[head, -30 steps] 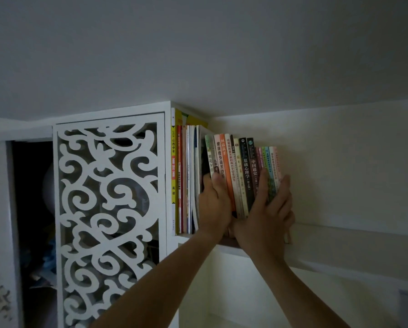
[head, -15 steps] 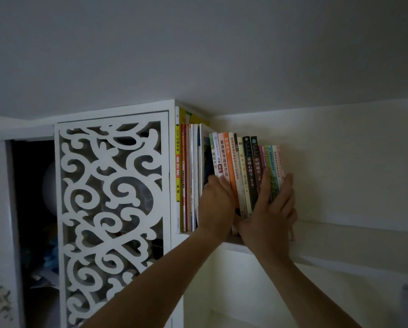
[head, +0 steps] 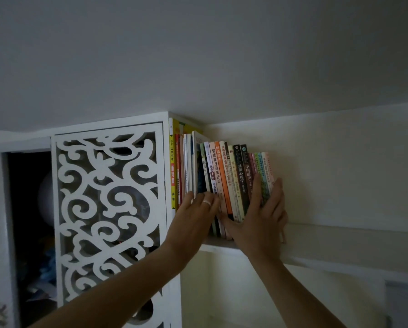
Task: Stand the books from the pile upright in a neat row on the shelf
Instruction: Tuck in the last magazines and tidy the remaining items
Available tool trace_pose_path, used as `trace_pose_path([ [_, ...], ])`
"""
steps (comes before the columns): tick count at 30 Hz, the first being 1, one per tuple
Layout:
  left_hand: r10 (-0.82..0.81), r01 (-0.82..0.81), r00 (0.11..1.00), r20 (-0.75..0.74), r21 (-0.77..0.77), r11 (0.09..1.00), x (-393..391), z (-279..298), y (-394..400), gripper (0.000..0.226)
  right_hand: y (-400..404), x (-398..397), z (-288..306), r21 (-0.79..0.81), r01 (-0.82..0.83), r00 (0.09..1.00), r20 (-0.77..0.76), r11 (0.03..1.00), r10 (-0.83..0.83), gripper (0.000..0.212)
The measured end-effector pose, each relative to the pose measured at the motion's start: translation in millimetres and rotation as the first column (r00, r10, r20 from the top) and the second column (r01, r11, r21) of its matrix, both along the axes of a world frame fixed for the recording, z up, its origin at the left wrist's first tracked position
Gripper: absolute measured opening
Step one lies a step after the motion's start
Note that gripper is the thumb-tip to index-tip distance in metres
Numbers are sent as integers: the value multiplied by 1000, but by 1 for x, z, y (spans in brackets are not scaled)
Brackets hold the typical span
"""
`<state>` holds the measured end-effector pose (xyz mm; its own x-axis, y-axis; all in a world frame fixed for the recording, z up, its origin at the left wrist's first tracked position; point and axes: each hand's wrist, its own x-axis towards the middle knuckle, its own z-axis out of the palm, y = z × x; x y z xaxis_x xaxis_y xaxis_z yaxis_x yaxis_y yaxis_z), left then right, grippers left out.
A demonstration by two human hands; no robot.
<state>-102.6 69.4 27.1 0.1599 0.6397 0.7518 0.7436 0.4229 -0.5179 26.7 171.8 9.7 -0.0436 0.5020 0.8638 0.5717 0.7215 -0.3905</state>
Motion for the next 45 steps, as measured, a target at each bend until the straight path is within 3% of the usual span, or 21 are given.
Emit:
trace_pose_path([
  [6,3,-14,985,-173,-63,998,-16,15,-18,79,1,1,-1,-5,7,1000,25,1000,-7,132],
  [12,3,-44,973,-229,-172,984,-24,31,-30,47,2,0,-1,1,0,1000,26,1000,0,133],
  [14,-52,-14,948,-313,-207,978,-21,30,-28,37,1,0,-1,2,2,1000,23,1000,-2,132],
  [17,-168,70,911,-378,-260,963,-17,25,-24,41,1,0,-1,-5,0,1000,24,1000,0,131],
  [19,-159,65,914,-374,-251,966,-20,28,-24,47,0,1,-1,-5,-3,1000,26,1000,4,131],
  [22,2,-76,933,-360,-190,979,-34,42,-27,55,1,1,-1,-11,-8,1000,29,1000,8,132],
  [26,69,-155,917,-394,-190,969,-35,53,-27,42,3,1,-1,2,-2,1000,30,1000,2,131],
  [31,-42,-49,917,-397,-216,975,-25,58,-23,20,2,2,-1,9,-4,1000,25,1000,4,131],
  [39,-276,159,845,-458,-277,948,-16,70,-41,30,3,1,-2,-1,-3,999,47,1000,4,129],
  [42,-152,84,905,-398,-182,980,-9,85,-48,45,4,0,-3,1,-8,999,48,1000,8,131],
  [45,-19,-29,940,-342,-132,991,1,96,-52,40,5,0,-4,6,-20,999,44,1000,20,132],
])
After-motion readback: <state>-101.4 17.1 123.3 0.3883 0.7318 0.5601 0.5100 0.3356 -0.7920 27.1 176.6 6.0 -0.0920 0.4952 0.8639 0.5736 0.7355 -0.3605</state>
